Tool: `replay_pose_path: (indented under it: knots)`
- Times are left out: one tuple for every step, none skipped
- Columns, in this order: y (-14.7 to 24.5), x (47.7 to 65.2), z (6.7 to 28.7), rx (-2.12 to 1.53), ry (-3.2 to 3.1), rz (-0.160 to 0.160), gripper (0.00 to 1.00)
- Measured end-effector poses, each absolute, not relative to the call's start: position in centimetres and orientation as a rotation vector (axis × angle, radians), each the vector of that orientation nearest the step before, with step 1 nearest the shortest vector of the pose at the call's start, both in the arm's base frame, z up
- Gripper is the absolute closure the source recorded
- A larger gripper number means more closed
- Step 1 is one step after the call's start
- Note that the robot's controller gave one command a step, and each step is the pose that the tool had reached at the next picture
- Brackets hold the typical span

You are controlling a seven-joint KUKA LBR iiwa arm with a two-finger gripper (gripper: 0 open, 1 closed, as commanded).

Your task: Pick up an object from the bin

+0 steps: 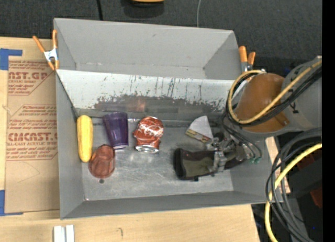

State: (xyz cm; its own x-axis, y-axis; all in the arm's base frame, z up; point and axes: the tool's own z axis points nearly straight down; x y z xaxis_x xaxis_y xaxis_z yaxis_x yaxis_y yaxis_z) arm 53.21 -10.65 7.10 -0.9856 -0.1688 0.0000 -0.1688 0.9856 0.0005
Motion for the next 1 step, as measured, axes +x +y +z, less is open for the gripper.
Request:
replay_pose_path:
  knots:
    - [-7.26, 50.57, 22.18, 0.257, -3.134, 0.000, 1.00]
